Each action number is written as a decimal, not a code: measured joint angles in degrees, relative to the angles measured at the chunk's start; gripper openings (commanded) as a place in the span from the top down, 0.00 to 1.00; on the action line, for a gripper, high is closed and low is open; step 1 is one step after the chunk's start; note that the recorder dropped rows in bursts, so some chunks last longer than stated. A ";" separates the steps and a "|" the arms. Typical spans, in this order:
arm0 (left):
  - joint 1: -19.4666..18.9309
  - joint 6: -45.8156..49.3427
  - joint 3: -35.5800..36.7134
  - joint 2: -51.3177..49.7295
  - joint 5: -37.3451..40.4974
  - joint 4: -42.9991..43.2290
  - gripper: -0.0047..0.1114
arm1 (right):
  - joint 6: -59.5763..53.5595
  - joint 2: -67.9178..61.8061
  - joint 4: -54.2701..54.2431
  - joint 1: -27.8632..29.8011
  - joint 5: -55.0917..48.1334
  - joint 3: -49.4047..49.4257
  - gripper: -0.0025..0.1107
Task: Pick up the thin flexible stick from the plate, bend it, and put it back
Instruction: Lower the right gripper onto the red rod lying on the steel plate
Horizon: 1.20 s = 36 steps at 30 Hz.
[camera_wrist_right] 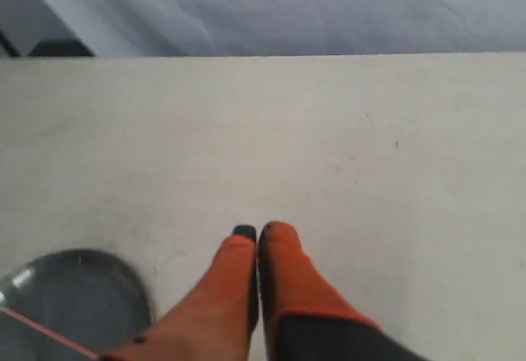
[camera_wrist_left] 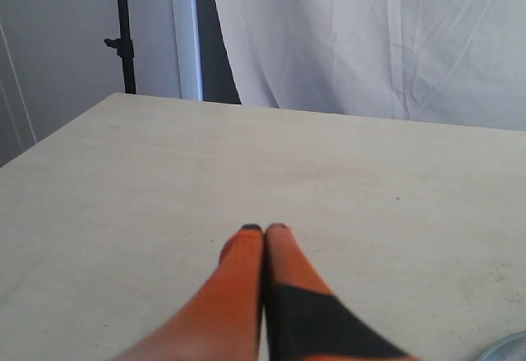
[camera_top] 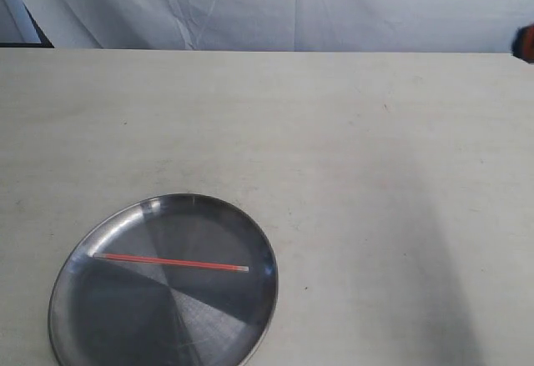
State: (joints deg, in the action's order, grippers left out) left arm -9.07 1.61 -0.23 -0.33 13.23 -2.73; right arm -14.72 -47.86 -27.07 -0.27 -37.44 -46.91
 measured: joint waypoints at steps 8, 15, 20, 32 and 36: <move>0.00 0.00 0.00 0.00 0.00 0.00 0.96 | -30.17 -27.78 -16.98 -3.66 -10.85 -16.12 0.60; 0.00 0.00 0.00 0.00 0.00 0.00 0.96 | -34.37 -43.55 -6.07 -19.27 -12.58 -22.98 0.60; 0.00 0.00 0.00 0.00 0.00 0.00 0.96 | -31.50 -52.57 7.24 -30.44 -9.15 -24.84 0.60; 0.00 0.00 0.00 0.00 0.00 0.00 0.96 | -26.15 -63.74 15.87 -42.03 -5.24 -24.98 0.60; 0.00 0.00 0.00 0.00 0.00 0.00 0.96 | -25.80 -64.53 15.60 -42.91 -3.51 -25.07 0.60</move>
State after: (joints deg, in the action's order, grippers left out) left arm -9.07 1.61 -0.23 -0.33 13.23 -2.73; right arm -40.52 -112.39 -11.47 -43.18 -40.96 -71.98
